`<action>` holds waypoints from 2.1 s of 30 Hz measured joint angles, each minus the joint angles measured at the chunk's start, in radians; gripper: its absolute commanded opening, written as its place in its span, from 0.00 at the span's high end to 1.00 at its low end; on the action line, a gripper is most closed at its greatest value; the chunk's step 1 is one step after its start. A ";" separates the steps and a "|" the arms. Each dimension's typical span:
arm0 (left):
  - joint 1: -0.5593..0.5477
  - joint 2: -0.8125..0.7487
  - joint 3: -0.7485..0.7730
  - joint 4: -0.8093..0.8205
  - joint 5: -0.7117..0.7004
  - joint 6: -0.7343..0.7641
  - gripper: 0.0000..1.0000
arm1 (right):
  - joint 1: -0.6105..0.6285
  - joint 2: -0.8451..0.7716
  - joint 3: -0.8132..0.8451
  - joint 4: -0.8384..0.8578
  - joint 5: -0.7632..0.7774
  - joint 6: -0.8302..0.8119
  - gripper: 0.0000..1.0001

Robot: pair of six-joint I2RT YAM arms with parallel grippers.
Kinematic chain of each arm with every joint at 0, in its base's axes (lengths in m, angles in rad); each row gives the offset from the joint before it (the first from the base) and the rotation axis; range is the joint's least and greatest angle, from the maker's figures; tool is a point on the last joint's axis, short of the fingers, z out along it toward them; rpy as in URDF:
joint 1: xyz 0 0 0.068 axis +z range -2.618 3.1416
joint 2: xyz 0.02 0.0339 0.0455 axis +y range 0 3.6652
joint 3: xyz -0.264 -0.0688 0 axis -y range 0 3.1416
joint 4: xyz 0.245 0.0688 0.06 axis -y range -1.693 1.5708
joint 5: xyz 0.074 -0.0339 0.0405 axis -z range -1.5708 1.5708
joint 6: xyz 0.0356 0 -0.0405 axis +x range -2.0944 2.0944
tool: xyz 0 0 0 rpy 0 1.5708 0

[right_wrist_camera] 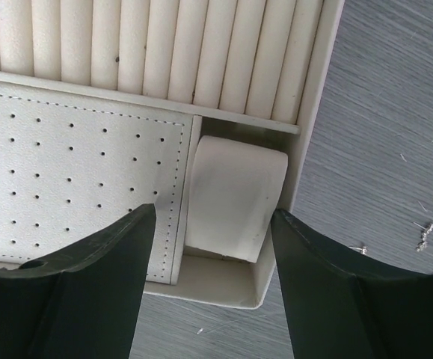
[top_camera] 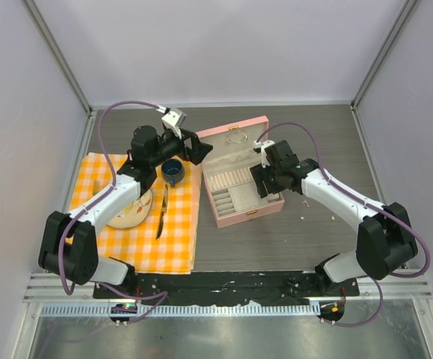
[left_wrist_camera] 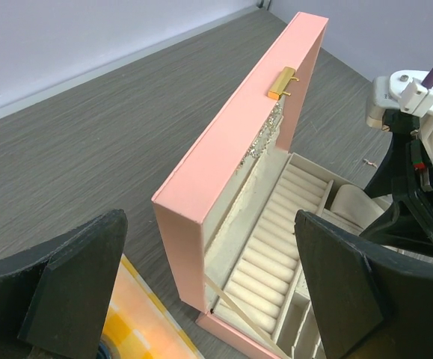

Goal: Organize the mixed jewelry

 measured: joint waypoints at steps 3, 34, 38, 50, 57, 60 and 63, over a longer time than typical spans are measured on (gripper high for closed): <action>0.000 -0.006 -0.004 -0.004 -0.006 0.003 0.00 | 0.000 -0.006 0.001 -0.005 -0.001 0.000 0.29; 0.003 -0.111 0.139 -0.423 -0.137 0.105 0.00 | -0.367 -0.275 -0.079 -0.050 0.127 -0.252 0.38; 0.005 -0.113 0.145 -0.495 -0.143 0.121 0.00 | -0.380 -0.266 -0.154 -0.029 0.126 -0.298 0.41; 0.005 -0.152 0.159 -0.635 -0.165 0.190 0.00 | -0.493 -0.093 -0.204 0.096 0.057 -0.414 0.50; 0.005 -0.157 0.159 -0.657 -0.173 0.215 0.00 | -0.567 0.003 -0.199 0.118 -0.042 -0.469 0.50; 0.005 -0.157 0.159 -0.659 -0.174 0.221 0.00 | -0.585 0.034 -0.189 0.120 -0.078 -0.486 0.50; 0.005 -0.157 0.159 -0.659 -0.175 0.231 0.00 | -0.595 0.055 -0.180 0.125 -0.111 -0.498 0.50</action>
